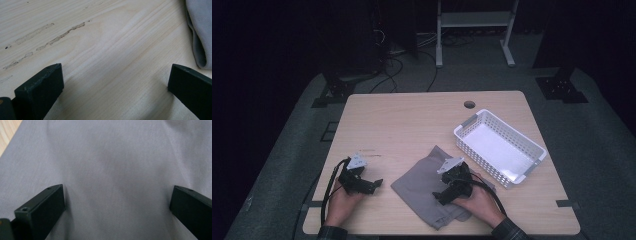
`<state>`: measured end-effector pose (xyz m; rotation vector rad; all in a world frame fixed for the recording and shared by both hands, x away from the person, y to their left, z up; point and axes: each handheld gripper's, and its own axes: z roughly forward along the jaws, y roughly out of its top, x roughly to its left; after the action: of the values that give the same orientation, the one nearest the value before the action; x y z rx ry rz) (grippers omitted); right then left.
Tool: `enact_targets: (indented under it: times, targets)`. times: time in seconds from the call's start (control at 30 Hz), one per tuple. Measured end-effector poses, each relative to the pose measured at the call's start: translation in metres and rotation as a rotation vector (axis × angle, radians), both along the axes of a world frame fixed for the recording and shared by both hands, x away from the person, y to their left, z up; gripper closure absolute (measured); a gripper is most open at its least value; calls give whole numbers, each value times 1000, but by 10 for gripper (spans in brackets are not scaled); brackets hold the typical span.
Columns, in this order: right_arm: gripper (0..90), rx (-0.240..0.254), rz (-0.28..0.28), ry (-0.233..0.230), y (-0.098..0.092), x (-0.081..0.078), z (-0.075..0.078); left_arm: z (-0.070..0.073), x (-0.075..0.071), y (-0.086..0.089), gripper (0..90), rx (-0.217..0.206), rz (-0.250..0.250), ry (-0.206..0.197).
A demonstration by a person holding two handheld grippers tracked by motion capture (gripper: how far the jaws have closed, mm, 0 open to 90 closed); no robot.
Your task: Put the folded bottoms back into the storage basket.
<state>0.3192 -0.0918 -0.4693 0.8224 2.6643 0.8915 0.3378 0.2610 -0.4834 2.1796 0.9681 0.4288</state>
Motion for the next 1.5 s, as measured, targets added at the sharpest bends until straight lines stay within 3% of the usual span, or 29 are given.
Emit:
enact_targets:
  times: [0.13, 0.3, 0.33, 0.43, 0.5, 0.53, 0.6, 0.63, 0.7, 0.8, 0.87, 0.93, 1.3, 1.5]
  targets:
    - [0, -10, -3, -5, 2, -1, -1, 0, 0, 0, 0, 0, 0, 0]
    - [0, -13, 1, 15, 2, -1, -2, 0, 0, 0, 0, 0, 0, 0]
    - [0, -14, -15, 45, 1, 0, -2, 0, 0, 0, 0, 0, 0, 0]
    - [22, -15, -20, 48, 1, 0, -1, 0, 0, 0, 0, 0, 0, 0]
    - [74, -16, -19, 52, 1, -2, 1, 0, 0, 0, 0, 0, 0, 0]
    - [194, -10, -11, 54, 0, -4, 3, 0, 0, 0, 0, 0, 0, 0]
    - [284, 0, 0, 52, -1, -5, 5, 0, 0, 0, 0, 1, -1, 0]
    - [284, 0, 0, 52, -1, -5, 5, 0, 0, 0, 0, 1, -1, 0]
    - [391, 13, 8, 53, -1, -6, 7, 0, 0, 0, 0, 0, 0, 0]
    - [435, 22, 12, 56, -2, -7, 7, 0, 0, 0, 0, 0, -1, 0]
    - [555, 33, 10, 68, -3, -7, 8, 0, 0, 0, 0, 0, 0, 0]
    - [604, 31, 12, 80, -1, -8, 9, 0, 0, 0, 0, 0, 0, 0]
    - [628, 48, 46, 82, -3, -8, 12, 0, 0, 0, 0, 0, -3, 0]
    - [637, 52, 62, 84, -4, -12, 22, 0, 0, 0, 0, 0, -5, 0]
